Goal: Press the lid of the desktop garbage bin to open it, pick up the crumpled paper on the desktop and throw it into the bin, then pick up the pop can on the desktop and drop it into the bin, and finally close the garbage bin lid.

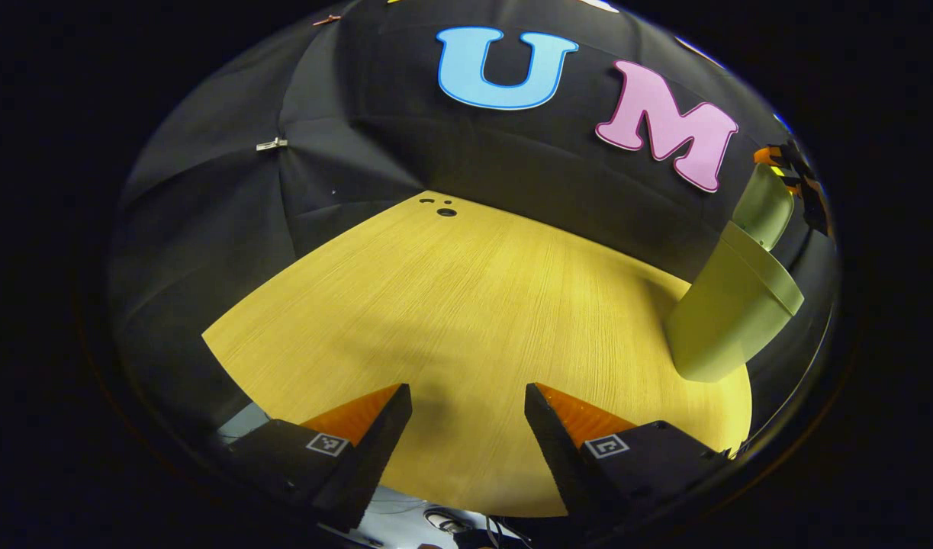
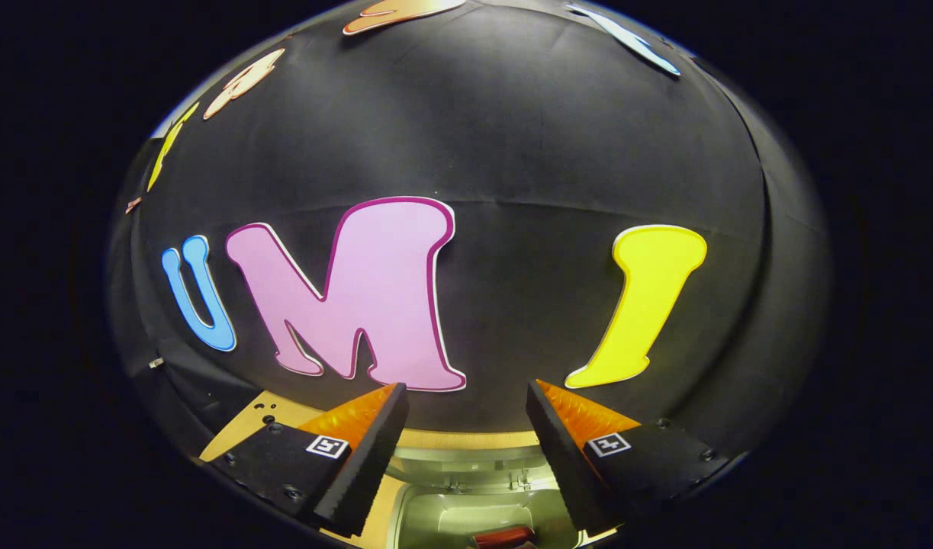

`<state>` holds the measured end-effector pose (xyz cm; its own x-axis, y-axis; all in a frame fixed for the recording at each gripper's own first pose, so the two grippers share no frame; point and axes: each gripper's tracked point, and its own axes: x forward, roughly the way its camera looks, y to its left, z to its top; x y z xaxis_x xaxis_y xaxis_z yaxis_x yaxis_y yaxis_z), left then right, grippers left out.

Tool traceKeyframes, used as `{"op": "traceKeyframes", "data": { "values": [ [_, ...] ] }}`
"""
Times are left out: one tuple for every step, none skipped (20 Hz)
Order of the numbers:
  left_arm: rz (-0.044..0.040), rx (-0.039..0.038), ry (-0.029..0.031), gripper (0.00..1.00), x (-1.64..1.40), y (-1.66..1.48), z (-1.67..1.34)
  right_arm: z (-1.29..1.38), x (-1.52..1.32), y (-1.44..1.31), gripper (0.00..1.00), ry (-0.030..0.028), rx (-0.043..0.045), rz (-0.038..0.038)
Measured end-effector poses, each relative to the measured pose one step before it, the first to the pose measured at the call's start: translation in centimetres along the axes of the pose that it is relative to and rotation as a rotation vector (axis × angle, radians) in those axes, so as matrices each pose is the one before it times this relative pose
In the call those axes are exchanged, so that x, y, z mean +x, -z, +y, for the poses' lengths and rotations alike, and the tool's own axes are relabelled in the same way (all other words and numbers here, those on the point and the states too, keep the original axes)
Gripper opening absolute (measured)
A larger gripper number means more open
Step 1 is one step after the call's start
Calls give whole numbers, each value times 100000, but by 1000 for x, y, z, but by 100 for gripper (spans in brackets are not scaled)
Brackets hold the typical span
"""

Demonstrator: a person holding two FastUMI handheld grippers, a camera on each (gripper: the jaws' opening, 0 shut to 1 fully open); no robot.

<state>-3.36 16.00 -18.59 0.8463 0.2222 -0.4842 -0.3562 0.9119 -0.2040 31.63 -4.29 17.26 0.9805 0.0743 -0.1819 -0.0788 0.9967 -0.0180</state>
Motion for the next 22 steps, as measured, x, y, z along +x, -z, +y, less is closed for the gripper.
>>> {"op": "traceKeyframes", "data": {
  "values": [
    [552,-123,2,96,8,192,14,192,-312,301,97,-481,-1957,448],
    [406,35,76,96,59,323,39,88,-336,203,97,-267,-1862,886],
    [516,108,140,96,31,169,-97,2,-471,171,97,187,-1304,386],
    [371,84,433,96,139,242,-62,33,-439,311,98,69,-328,356],
    [236,227,528,96,166,73,-161,56,-460,364,97,-184,548,481],
    [318,369,411,96,78,184,-69,13,-572,379,98,-193,1043,200],
    [283,186,536,96,170,2,-263,-5,-467,599,98,-192,1455,105],
    [26,-34,912,96,62,6,-234,-37,-596,621,97,16,1553,265],
    [-113,208,903,96,15,-69,-274,-290,-530,796,98,534,411,648],
    [-309,601,711,96,27,-54,-268,-176,-490,1105,98,261,-402,1272],
    [-306,1050,791,96,70,-143,-210,-58,-404,1227,98,171,-694,1438],
    [102,1121,623,96,112,-29,-208,-80,-362,1301,97,81,-186,1597],
    [410,1109,404,96,82,-33,-137,12,-293,1093,98,389,647,1229],
    [288,963,365,96,-11,142,-53,-143,-329,1115,97,414,823,487],
    [339,836,468,96,-13,-48,-134,6,-179,1216,98,452,672,848],
    [111,746,405,96,119,27,-19,392,678,1035,98,344,612,1357],
    [-106,740,487,96,24,-123,-95,41,-214,1259,98,281,391,1500],
    [22,793,269,96,55,-13,-74,-790,-1443,642,98,418,353,1075],
    [219,790,205,96,46,-57,-96,-80,-124,863,98,304,417,633],
    [300,657,48,96,-134,284,-53,-82,-88,550,98,477,373,-109],
    [248,433,6,96,-29,89,-5,-16,-48,572,98,268,191,1],
    [316,241,16,96,-13,112,-19,-34,-81,477,98,230,-15,191]
  ]
}}
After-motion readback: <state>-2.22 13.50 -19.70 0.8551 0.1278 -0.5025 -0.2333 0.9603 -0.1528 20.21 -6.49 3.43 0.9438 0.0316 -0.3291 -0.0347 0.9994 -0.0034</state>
